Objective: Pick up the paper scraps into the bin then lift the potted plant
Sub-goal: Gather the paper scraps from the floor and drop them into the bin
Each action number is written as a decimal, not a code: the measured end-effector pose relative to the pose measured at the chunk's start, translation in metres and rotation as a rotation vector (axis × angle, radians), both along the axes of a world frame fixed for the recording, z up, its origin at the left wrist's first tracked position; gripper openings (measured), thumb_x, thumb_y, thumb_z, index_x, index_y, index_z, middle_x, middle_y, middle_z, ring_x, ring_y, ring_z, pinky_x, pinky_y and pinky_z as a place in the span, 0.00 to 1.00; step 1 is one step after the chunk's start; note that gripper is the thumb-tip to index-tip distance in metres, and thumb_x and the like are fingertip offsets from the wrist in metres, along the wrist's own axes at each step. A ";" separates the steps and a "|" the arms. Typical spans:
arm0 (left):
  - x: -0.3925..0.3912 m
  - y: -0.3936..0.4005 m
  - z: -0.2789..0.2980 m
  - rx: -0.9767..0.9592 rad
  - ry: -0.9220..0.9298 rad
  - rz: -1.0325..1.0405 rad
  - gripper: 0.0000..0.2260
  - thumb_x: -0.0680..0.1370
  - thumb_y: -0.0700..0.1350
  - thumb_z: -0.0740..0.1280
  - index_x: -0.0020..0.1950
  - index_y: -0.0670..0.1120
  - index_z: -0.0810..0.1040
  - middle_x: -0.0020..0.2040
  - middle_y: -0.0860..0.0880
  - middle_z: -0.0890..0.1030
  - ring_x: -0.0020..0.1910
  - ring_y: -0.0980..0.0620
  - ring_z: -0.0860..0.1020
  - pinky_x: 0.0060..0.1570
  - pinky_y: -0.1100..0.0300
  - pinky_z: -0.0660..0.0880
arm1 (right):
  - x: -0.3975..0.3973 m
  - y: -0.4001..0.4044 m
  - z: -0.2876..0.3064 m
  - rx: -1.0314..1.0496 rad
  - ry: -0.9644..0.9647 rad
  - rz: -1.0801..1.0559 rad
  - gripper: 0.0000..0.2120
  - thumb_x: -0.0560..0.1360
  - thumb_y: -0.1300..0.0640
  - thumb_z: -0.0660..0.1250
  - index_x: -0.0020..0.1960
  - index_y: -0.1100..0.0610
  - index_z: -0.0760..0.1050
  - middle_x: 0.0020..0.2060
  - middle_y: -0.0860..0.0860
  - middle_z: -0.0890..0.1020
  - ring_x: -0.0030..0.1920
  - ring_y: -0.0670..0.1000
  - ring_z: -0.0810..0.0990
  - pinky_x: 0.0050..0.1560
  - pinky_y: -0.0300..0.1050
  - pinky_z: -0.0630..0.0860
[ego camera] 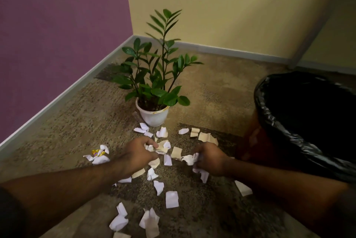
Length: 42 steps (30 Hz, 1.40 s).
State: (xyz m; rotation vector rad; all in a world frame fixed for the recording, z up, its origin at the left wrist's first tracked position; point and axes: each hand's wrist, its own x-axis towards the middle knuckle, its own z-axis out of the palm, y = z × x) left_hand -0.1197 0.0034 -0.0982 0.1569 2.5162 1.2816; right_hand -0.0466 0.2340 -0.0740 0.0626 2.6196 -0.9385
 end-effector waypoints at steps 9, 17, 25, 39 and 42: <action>0.043 0.061 0.062 0.366 0.046 0.002 0.10 0.67 0.36 0.76 0.42 0.49 0.81 0.35 0.56 0.84 0.34 0.62 0.79 0.31 0.67 0.74 | 0.020 0.005 0.083 -0.198 0.256 -0.125 0.06 0.71 0.68 0.71 0.42 0.58 0.81 0.37 0.55 0.84 0.34 0.47 0.82 0.32 0.40 0.78; 0.054 0.112 0.154 0.645 0.116 -0.078 0.11 0.66 0.33 0.75 0.43 0.47 0.82 0.47 0.49 0.86 0.46 0.52 0.84 0.44 0.56 0.81 | 0.042 0.060 0.176 -0.154 0.501 -0.122 0.08 0.70 0.60 0.76 0.47 0.52 0.82 0.39 0.47 0.84 0.38 0.44 0.82 0.38 0.41 0.78; 0.080 0.195 0.215 0.673 0.251 -0.332 0.10 0.68 0.34 0.74 0.46 0.45 0.82 0.46 0.48 0.85 0.40 0.54 0.81 0.39 0.56 0.80 | 0.074 0.143 0.203 -0.165 0.720 -0.388 0.08 0.67 0.62 0.78 0.41 0.60 0.79 0.32 0.52 0.84 0.31 0.42 0.78 0.34 0.40 0.76; 0.092 0.280 0.224 0.490 0.088 -0.462 0.19 0.72 0.44 0.74 0.62 0.52 0.78 0.53 0.54 0.80 0.50 0.55 0.80 0.44 0.60 0.79 | 0.097 0.211 0.174 0.042 0.414 -0.549 0.35 0.63 0.66 0.79 0.68 0.57 0.72 0.58 0.55 0.80 0.57 0.53 0.80 0.57 0.51 0.78; 0.086 0.266 0.222 0.457 0.120 -0.460 0.16 0.72 0.43 0.73 0.60 0.51 0.80 0.55 0.51 0.81 0.53 0.54 0.80 0.54 0.54 0.80 | 0.091 0.210 0.174 0.098 0.430 -0.557 0.27 0.66 0.64 0.78 0.63 0.56 0.77 0.52 0.52 0.81 0.47 0.48 0.80 0.46 0.40 0.75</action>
